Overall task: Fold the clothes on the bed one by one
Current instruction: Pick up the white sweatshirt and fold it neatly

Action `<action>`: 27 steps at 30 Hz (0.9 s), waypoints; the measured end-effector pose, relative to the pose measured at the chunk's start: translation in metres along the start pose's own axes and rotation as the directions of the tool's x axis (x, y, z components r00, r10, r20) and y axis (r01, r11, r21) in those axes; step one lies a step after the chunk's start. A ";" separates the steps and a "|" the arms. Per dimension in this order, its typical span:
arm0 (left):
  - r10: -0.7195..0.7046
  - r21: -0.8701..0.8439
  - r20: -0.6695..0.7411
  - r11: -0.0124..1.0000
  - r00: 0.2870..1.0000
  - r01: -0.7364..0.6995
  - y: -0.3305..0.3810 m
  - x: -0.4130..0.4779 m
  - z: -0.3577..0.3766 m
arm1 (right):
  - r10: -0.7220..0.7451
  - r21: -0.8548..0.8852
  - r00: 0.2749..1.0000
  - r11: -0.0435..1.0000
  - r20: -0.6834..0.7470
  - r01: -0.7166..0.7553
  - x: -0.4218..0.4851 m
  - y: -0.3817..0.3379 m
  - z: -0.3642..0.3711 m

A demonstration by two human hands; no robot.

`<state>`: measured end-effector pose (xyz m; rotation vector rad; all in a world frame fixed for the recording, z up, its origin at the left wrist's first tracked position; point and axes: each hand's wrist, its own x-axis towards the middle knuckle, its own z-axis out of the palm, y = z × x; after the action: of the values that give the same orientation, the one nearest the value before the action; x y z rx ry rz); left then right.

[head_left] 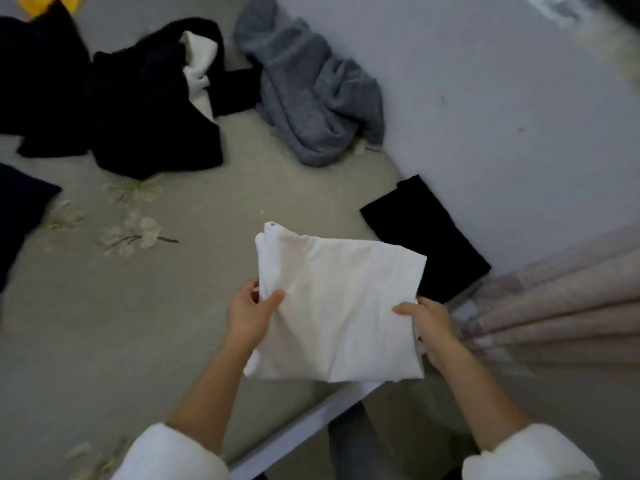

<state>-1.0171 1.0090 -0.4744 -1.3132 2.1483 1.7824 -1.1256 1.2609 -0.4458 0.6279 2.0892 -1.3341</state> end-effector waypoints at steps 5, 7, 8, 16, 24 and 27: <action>0.119 0.061 0.099 0.990 0.988 -0.126 0.072 0.037 0.098 | 0.082 0.160 0.990 0.985 -0.117 -0.063 0.050 -0.011 -0.071; 0.157 0.076 0.140 0.983 0.978 -0.168 0.097 0.051 0.129 | 0.138 0.242 0.980 0.965 -0.144 -0.100 0.068 -0.014 -0.089; 0.181 0.091 0.154 0.976 0.971 -0.196 0.109 0.060 0.143 | 0.163 0.281 0.975 0.953 -0.152 -0.115 0.076 -0.015 -0.096; 0.334 0.163 0.212 0.915 0.918 -0.370 0.192 0.140 0.237 | 0.270 0.409 0.936 0.898 -0.224 -0.161 0.133 -0.011 -0.108; 0.396 0.645 0.411 0.510 0.821 -0.569 0.129 0.171 0.290 | 0.016 -0.276 0.861 0.944 -0.509 -0.181 0.177 0.002 -0.081; 0.379 0.649 0.591 0.301 0.712 -0.698 0.115 0.184 0.304 | -0.300 -0.596 0.890 0.802 -0.344 0.040 0.194 -0.005 -0.074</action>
<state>-1.3436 1.1547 -0.5837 0.0312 2.7900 0.5755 -1.2850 1.3425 -0.5510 0.4859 2.7940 -0.5897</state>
